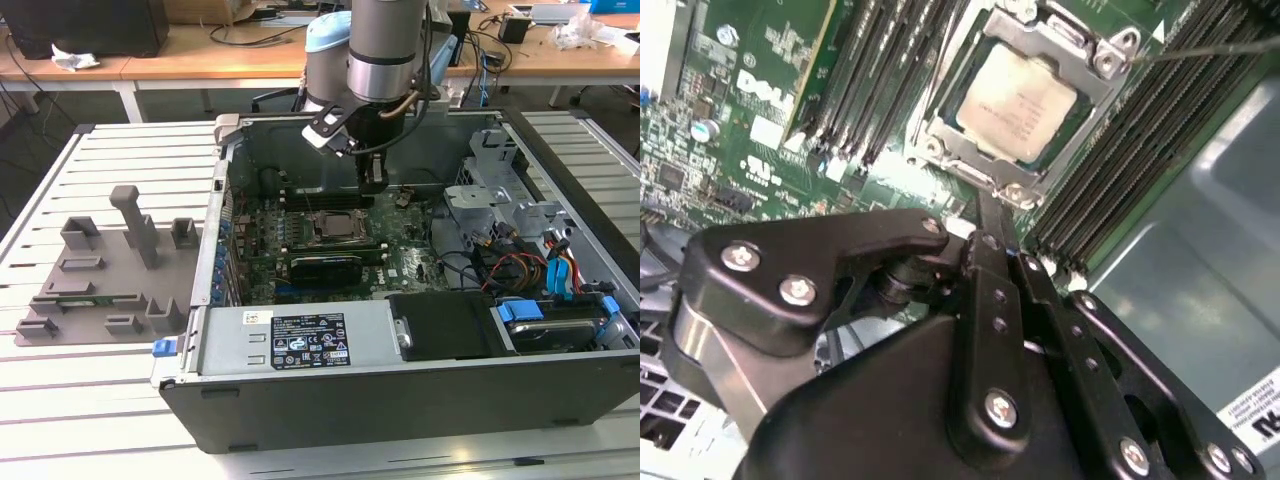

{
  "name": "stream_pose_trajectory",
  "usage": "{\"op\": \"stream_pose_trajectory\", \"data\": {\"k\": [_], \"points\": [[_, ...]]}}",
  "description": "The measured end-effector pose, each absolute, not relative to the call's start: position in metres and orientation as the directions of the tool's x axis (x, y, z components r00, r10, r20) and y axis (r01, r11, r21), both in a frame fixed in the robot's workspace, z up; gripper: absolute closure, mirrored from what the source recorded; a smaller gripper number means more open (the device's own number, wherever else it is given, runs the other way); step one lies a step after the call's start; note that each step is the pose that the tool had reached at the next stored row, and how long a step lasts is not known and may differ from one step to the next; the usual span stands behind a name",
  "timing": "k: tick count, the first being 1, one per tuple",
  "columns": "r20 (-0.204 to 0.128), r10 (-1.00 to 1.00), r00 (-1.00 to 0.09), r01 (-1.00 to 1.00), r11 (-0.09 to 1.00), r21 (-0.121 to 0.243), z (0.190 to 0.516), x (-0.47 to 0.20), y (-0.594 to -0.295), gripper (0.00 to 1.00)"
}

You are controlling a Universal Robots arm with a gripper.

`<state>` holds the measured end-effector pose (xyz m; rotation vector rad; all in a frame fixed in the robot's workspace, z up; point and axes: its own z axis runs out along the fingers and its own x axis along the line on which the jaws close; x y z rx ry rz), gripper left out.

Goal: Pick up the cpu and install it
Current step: 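Close the cpu cover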

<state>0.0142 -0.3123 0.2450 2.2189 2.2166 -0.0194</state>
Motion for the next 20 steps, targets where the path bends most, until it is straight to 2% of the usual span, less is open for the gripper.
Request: {"op": "stream_pose_trajectory", "data": {"k": [17,20], "points": [[-0.012,1.000,0.001,1.000,-0.001,-0.005,0.237,-0.009,-0.312,0.89],[-0.012,1.000,-0.025,1.000,0.025,-0.005,0.237,-0.009,-0.312,0.89]]}}
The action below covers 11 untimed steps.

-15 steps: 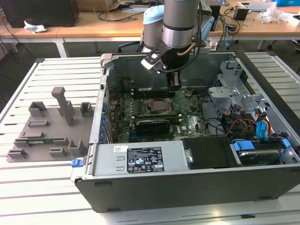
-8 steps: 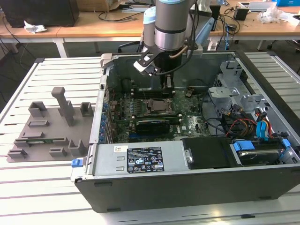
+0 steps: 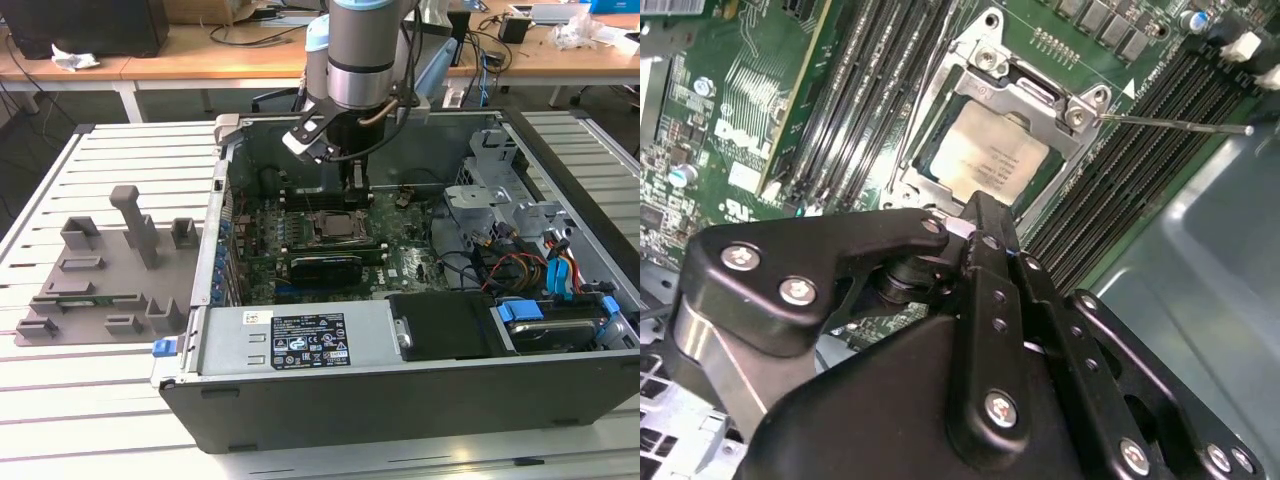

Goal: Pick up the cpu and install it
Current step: 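Close the cpu cover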

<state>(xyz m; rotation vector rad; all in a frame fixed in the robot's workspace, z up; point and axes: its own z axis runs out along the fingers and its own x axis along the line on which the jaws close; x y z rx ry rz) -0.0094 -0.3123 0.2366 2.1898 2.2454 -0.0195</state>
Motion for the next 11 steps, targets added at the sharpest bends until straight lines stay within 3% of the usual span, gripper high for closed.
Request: {"op": "stream_pose_trajectory", "data": {"k": [11], "points": [[-0.012,0.956,-0.293,0.956,0.293,-0.005,0.2361,-0.0094,-0.3123,0.89]]}}
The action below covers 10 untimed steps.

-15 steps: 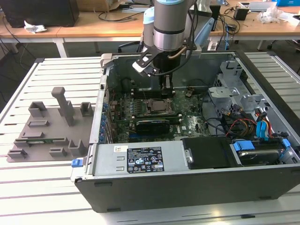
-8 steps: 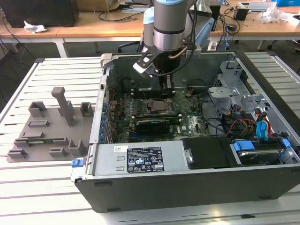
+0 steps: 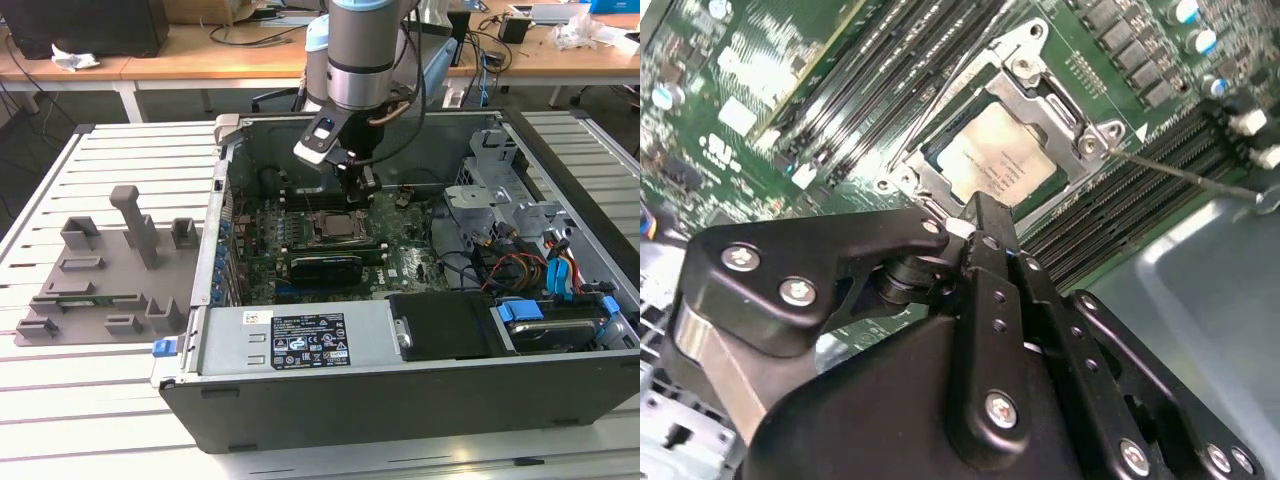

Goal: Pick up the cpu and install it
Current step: 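Close the cpu cover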

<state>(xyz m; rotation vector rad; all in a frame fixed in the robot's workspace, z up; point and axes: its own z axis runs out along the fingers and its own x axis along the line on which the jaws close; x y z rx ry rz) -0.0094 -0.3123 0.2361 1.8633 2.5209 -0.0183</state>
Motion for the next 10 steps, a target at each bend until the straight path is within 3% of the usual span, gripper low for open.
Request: {"op": "stream_pose_trajectory", "data": {"k": [10], "points": [[-0.012,0.879,-0.477,0.879,0.477,-0.005,0.2358,-0.0094,-0.3123,0.89]]}}
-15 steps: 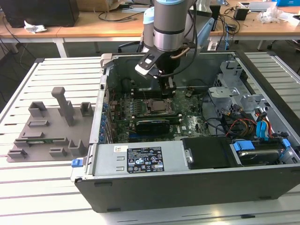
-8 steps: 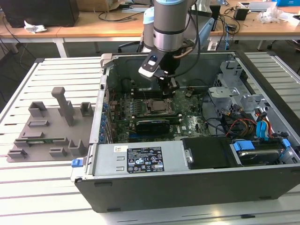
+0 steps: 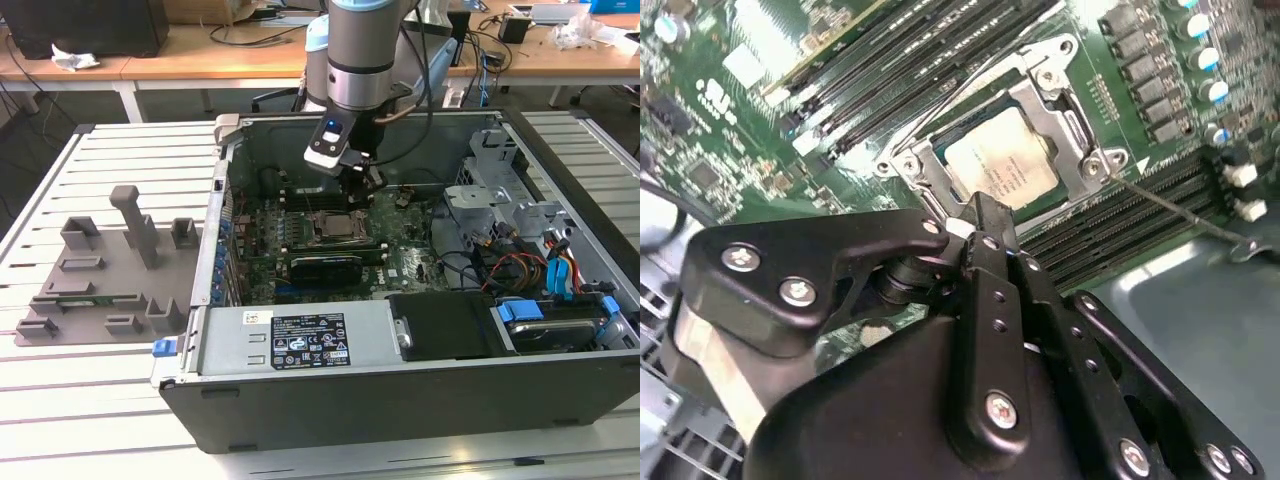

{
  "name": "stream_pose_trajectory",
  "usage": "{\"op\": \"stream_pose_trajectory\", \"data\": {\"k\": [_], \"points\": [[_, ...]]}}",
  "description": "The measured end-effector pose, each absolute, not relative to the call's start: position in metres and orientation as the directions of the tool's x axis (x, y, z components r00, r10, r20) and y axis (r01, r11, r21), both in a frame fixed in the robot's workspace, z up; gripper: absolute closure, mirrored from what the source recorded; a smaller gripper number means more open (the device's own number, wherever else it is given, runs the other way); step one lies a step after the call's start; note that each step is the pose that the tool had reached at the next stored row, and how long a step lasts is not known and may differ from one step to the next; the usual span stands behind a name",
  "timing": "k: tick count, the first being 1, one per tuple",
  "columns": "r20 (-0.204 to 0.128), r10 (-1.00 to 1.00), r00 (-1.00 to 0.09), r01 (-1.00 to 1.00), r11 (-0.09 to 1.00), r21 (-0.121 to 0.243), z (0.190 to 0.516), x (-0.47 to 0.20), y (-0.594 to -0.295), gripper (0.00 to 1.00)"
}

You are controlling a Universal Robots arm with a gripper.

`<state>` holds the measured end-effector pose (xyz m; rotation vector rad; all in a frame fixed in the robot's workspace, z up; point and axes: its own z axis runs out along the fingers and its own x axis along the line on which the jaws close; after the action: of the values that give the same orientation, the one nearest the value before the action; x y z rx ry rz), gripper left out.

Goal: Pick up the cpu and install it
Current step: 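Close the cpu cover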

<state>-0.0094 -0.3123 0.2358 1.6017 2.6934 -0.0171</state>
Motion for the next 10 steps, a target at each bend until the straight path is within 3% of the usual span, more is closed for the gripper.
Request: {"op": "stream_pose_trajectory", "data": {"k": [10], "points": [[-0.012,0.754,-0.657,0.754,0.657,-0.005,0.2356,-0.0094,-0.3123,0.89]]}}
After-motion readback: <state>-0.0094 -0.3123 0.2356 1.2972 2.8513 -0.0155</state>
